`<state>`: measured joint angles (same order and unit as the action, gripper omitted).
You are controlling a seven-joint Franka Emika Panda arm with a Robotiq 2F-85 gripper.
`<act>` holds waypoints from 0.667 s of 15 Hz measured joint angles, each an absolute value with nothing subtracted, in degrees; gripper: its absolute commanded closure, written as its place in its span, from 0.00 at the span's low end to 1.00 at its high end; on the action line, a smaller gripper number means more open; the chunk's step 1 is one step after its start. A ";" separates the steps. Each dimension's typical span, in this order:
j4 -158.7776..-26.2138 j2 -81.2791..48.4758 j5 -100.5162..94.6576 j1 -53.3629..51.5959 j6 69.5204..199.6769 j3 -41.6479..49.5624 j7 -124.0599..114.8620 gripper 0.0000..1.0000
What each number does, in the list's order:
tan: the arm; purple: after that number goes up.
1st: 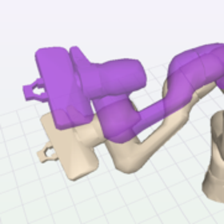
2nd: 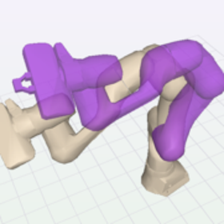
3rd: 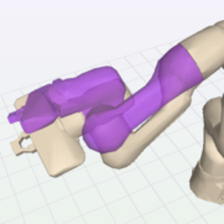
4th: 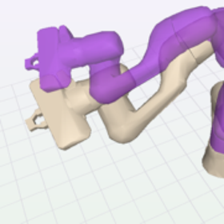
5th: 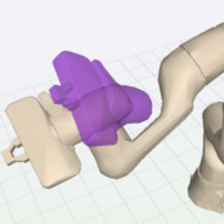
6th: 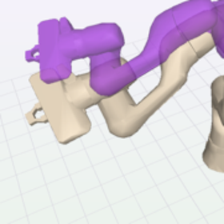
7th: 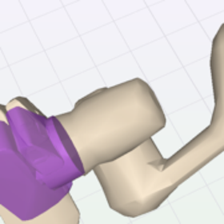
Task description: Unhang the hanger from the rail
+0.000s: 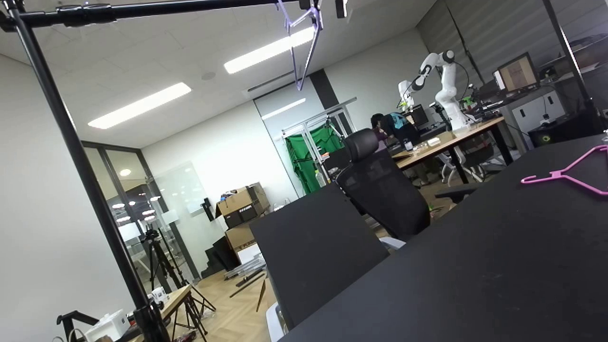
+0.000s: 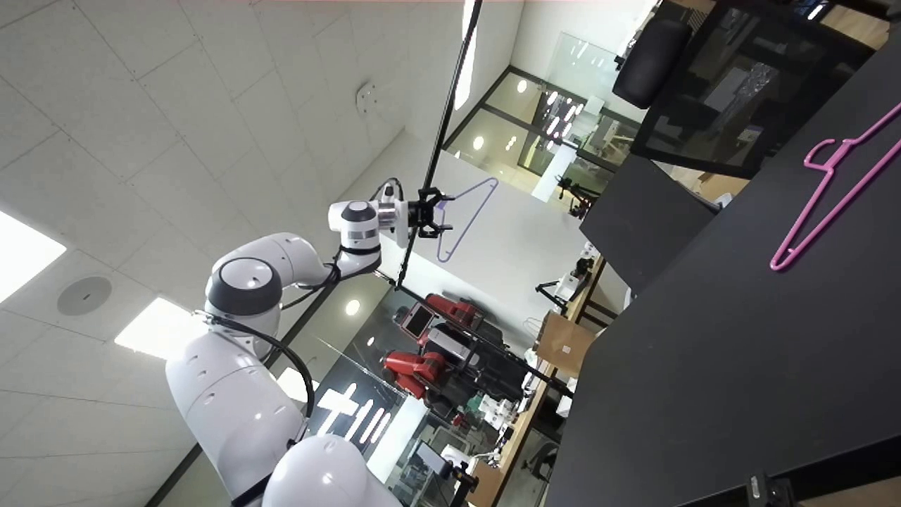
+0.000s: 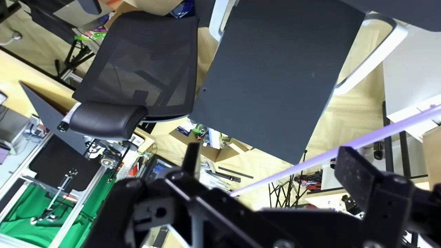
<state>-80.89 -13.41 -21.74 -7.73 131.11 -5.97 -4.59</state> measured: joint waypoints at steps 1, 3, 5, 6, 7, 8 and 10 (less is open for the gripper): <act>-78.97 -13.91 -23.36 -8.54 129.58 -5.50 -4.69 0.00; -75.45 -14.80 -27.88 -10.22 126.58 -4.49 -5.48 0.00; -72.67 -15.71 -31.43 -11.52 125.24 -3.84 -6.44 0.00; -71.55 -16.21 -32.66 -11.86 125.26 -3.83 -7.45 0.00; -70.61 -16.74 -33.00 -12.10 125.34 -3.83 -8.53 0.00; -69.70 -17.32 -32.98 -12.28 125.39 -3.83 -9.61 0.00; -68.10 -18.52 -32.88 -12.51 125.60 -3.84 -11.82 0.00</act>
